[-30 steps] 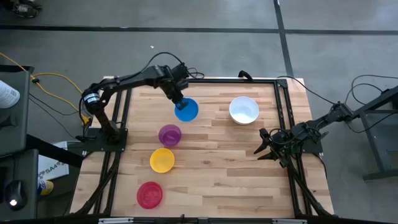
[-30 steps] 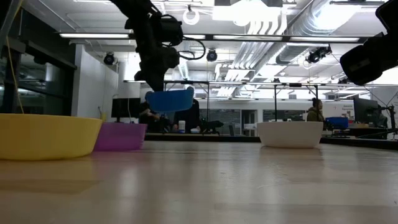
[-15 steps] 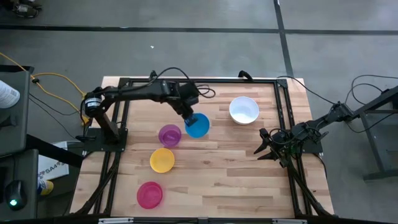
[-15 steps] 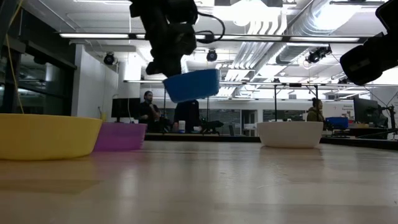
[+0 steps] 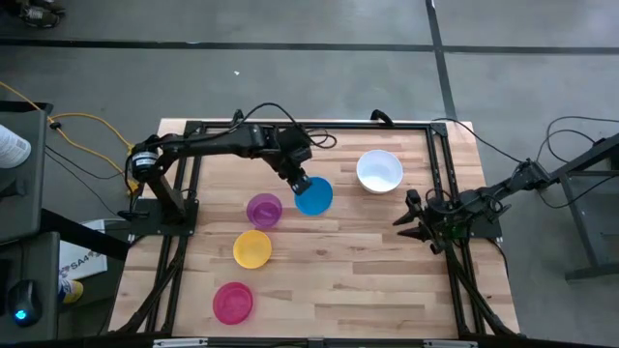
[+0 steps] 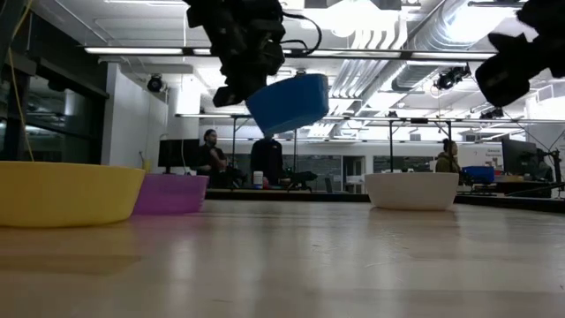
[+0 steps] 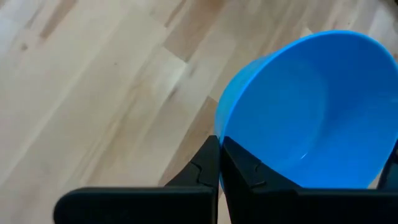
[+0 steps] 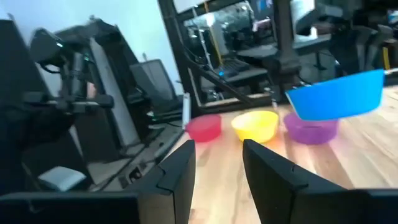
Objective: Nest bowls inside each other
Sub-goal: Stack the blue bowl on the white bowl
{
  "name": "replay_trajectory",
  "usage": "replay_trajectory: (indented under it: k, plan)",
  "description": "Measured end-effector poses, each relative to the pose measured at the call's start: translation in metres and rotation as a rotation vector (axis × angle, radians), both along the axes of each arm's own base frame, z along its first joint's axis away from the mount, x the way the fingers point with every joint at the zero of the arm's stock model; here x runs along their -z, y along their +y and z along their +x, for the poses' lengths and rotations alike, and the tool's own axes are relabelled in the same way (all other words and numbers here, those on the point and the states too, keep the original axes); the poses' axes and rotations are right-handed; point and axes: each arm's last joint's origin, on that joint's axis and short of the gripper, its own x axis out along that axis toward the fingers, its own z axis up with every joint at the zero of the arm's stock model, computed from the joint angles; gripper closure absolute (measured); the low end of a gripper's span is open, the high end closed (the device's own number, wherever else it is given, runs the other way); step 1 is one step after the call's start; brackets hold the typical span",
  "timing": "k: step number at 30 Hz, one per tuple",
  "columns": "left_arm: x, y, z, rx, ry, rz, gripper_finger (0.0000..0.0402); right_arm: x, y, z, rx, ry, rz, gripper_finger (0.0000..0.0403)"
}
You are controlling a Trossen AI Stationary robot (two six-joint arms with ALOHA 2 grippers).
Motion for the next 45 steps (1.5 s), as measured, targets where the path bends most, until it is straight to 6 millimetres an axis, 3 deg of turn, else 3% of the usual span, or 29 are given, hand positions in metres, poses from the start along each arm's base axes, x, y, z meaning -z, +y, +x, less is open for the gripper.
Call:
replay_trajectory:
  k: [5, 10, 15, 20, 32, 39, 45]
  plan:
    - [0.002, 0.011, 0.010, -0.016, 0.094, -0.032, 0.0401, -0.015, -0.004, 0.004, -0.002, -0.015, -0.028, 0.0275]
    - [-0.008, 0.021, 0.043, 0.077, 0.131, 0.006, 0.0401, -0.040, -0.008, 0.015, 0.017, 0.002, -0.135, 0.0275]
    - [-0.017, 0.030, 0.074, 0.144, 0.112, 0.047, 0.0401, -0.056, -0.014, 0.035, 0.058, 0.213, -0.251, 0.0275]
    - [-0.013, 0.034, 0.090, 0.205, 0.110, 0.056, 0.0401, -0.070, -0.019, 0.058, 0.053, 0.382, -0.336, 0.0275]
    - [-0.007, 0.033, 0.090, 0.251, 0.146, 0.017, 0.0401, -0.098, -0.025, 0.116, -0.090, 0.532, -0.530, 0.0275]
    - [-0.007, 0.027, 0.092, 0.289, 0.140, 0.033, 0.0401, -0.095, -0.024, 0.145, -0.142, 0.601, -0.645, 0.0275]
    - [-0.007, 0.017, 0.097, 0.332, 0.119, 0.053, 0.0401, -0.092, -0.026, 0.156, -0.105, 0.621, -0.753, 0.0275]
